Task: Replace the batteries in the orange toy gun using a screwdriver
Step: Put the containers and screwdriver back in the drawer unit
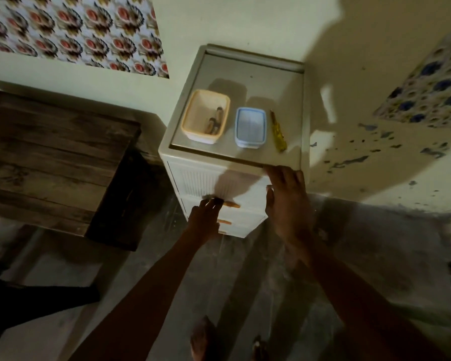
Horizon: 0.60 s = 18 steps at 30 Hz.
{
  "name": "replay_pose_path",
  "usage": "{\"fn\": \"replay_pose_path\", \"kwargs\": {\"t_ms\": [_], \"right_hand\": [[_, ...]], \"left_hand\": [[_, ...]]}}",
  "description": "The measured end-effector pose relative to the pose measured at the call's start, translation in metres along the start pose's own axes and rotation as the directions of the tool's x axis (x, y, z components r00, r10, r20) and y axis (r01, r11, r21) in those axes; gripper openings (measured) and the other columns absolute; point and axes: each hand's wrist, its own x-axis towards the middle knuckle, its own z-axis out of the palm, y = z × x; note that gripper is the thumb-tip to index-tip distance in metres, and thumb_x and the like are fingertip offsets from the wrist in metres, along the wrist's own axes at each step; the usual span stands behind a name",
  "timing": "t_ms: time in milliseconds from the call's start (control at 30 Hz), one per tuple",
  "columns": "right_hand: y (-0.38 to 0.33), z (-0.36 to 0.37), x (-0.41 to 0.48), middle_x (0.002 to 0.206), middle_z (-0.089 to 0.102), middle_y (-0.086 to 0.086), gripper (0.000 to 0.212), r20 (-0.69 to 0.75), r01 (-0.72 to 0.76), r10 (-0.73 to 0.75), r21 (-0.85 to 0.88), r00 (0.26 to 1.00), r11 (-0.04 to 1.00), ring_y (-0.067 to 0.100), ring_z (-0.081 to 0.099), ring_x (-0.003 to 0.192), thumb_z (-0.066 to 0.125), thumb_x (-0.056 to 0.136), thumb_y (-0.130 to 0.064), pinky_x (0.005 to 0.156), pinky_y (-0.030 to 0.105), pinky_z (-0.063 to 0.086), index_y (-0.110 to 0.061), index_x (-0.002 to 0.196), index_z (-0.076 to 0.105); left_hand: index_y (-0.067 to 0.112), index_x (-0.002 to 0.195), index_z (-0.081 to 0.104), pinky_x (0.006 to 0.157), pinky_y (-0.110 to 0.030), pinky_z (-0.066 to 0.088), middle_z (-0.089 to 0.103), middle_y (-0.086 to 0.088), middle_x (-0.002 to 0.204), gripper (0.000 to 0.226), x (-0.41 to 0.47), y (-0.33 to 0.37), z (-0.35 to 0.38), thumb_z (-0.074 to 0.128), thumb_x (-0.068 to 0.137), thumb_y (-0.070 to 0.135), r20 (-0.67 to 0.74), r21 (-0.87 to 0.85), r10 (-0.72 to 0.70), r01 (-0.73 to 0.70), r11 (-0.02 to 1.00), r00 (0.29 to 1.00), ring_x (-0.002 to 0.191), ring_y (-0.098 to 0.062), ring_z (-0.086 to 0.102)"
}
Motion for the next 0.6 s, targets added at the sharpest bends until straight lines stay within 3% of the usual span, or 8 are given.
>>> {"fn": "replay_pose_path", "kwargs": {"t_ms": [167,300,433,533,600], "right_hand": [[0.014,0.024,-0.013,0.143,0.043,0.01,0.085,0.001,0.077,-0.077,-0.071,0.997,0.994,0.032,0.038,0.126,0.076,0.073,-0.015,0.1,0.047,0.047,-0.016,0.147,0.032],[0.011,0.027,-0.012,0.142,0.045,0.009,0.092,-0.021,0.051,-0.053,-0.062,0.998,0.997,0.029,0.034,0.124,0.081,0.068,-0.011,0.097,0.05,0.047,-0.016,0.146,0.034],[0.009,0.018,-0.009,0.14,0.047,0.01,0.073,-0.032,0.073,-0.074,-0.027,0.997,0.997,0.034,0.039,0.131,0.07,0.078,-0.006,0.103,0.05,0.041,-0.012,0.144,0.039],[0.014,0.004,-0.011,0.137,0.05,0.014,0.048,-0.098,0.133,-0.124,0.085,0.987,0.988,0.036,0.042,0.129,0.047,0.091,-0.012,0.104,0.048,0.041,-0.006,0.139,0.044],[0.016,-0.004,-0.011,0.132,0.054,0.016,0.048,-0.12,0.138,-0.12,0.153,0.985,0.978,0.037,0.046,0.123,0.033,0.093,-0.019,0.103,0.045,0.042,-0.004,0.135,0.049]], "left_hand": [[0.015,0.148,0.029,0.098,-0.04,0.047,0.037,-0.008,0.15,0.08,-0.002,0.01,0.025,0.071,0.08,0.016,-0.167,0.055,0.014,-0.005,0.998,0.986,0.124,-0.028,0.049],[0.012,0.135,0.048,0.093,-0.039,0.047,0.052,-0.01,0.133,0.065,-0.034,0.018,0.031,0.071,0.075,0.014,-0.277,-0.041,-0.018,0.007,0.999,0.961,0.117,-0.028,0.054],[0.006,0.129,0.054,0.084,-0.04,0.051,0.057,-0.012,0.126,0.062,-0.088,0.027,0.036,0.069,0.069,0.001,-0.378,-0.029,-0.002,-0.01,1.0,0.926,0.112,-0.031,0.056],[0.013,0.119,0.06,0.08,-0.039,0.051,0.059,-0.008,0.122,0.055,-0.127,0.035,0.02,0.079,0.067,0.013,-0.407,0.086,0.023,0.013,0.996,0.913,0.107,-0.029,0.057],[0.019,0.107,0.063,0.072,-0.038,0.047,0.061,-0.003,0.109,0.05,-0.148,0.037,0.004,0.083,0.062,0.019,-0.433,0.179,0.058,0.023,0.984,0.899,0.095,-0.027,0.056]]}}
